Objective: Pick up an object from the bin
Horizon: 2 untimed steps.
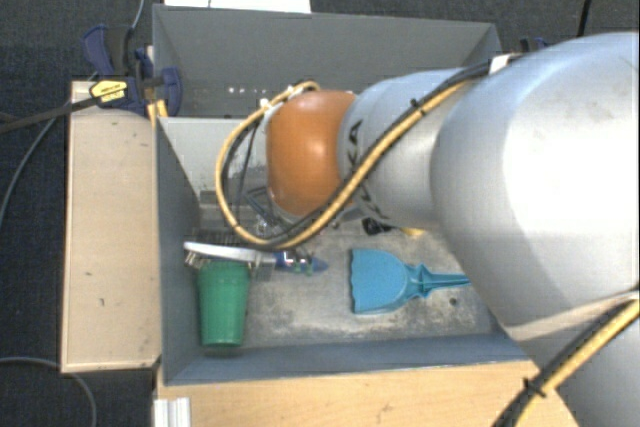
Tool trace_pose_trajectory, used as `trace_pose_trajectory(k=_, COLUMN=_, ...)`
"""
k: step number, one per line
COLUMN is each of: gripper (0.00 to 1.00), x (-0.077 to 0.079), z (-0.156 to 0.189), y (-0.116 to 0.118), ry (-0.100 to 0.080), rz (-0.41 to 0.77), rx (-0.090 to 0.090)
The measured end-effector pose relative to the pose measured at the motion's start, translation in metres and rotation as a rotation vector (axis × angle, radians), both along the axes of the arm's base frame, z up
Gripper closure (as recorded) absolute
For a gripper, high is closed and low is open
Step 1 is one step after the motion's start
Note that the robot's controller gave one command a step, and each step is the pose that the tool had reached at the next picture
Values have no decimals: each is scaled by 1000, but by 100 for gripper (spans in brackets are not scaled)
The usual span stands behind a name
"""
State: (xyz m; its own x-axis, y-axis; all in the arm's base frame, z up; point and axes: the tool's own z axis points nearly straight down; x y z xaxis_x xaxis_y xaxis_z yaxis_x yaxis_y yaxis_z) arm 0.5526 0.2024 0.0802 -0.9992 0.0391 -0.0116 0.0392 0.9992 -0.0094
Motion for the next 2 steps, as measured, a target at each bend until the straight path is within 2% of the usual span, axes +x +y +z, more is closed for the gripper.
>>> trace_pose_trajectory(k=1, gripper=100, x=9, z=-7, y=1, ry=4, rz=13, rx=-3)
trace_pose_trajectory(k=2, gripper=100, x=8, z=31, y=3, ry=10, rz=32, rx=-5)
